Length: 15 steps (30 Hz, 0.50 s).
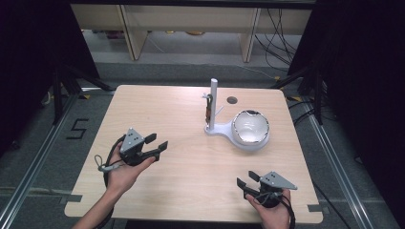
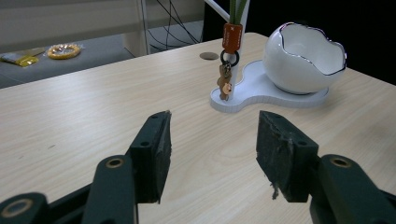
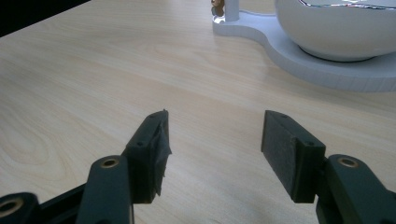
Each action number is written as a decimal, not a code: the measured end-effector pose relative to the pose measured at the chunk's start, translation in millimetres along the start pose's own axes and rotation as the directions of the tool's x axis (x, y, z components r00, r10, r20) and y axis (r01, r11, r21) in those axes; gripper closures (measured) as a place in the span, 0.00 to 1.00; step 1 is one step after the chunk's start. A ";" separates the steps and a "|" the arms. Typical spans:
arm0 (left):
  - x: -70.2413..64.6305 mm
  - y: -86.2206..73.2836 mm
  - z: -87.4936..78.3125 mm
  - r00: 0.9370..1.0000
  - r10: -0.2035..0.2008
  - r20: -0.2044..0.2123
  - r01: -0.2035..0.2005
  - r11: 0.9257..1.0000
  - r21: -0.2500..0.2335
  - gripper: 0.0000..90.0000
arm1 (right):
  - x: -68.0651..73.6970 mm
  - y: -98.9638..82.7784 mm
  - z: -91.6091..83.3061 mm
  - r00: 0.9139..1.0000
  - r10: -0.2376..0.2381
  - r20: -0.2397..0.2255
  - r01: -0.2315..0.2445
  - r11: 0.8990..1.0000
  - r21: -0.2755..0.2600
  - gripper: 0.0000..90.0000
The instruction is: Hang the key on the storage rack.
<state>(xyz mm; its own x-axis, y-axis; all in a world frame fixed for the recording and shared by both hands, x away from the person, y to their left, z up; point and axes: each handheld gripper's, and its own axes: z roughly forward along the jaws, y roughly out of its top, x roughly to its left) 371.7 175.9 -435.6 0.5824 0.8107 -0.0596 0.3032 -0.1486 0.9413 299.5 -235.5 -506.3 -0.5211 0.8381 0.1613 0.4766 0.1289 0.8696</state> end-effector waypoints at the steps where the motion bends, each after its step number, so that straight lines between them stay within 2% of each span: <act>1: 0.6 -1.5 -2.1 1.000 -0.003 -0.003 0.003 1.000 -0.001 0.50 | 0.2 0.2 -0.4 1.000 0.000 0.002 0.000 1.000 0.004 0.47; 3: 1.2 -3.1 -4.2 1.000 -0.003 -0.006 0.003 1.000 -0.001 0.50 | -0.5 -0.6 1.7 1.000 -0.008 -0.003 0.008 1.000 -0.014 0.47; 4: 1.9 -5.3 -6.3 1.000 -0.004 -0.009 0.004 1.000 -0.008 0.49 | -0.9 -0.5 1.3 1.000 -0.023 0.008 0.023 1.000 -0.015 0.47; 7: 2.7 -10.6 -11.7 1.000 -0.004 -0.019 0.004 1.000 -0.007 0.49 | -0.7 -0.4 0.4 1.000 -0.027 0.016 0.027 1.000 -0.006 0.47; 9: 3.7 -16.0 -15.7 1.000 -0.008 -0.023 0.007 1.000 -0.015 0.49 | -0.1 -0.6 0.0 1.000 -0.020 0.019 0.020 1.000 -0.003 0.47; 12: 5.4 -23.7 -22.0 0.999 -0.013 -0.032 0.013 1.000 -0.019 0.49 | 2.5 -1.3 -0.2 1.000 0.015 0.015 -0.016 1.000 0.008 0.47; 15: 8.0 -31.7 -28.8 0.999 -0.014 -0.047 0.013 1.000 -0.018 0.48 | 2.8 -1.3 -0.1 1.000 0.018 0.013 -0.018 1.000 0.009 0.47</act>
<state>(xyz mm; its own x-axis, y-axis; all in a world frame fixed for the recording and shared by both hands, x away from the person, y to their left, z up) 345.0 203.3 -456.3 0.5418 0.8386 -0.0565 0.2968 -0.1280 0.9463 297.3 -233.4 -506.9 -0.5032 0.8470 0.1713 0.4928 0.1184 0.8621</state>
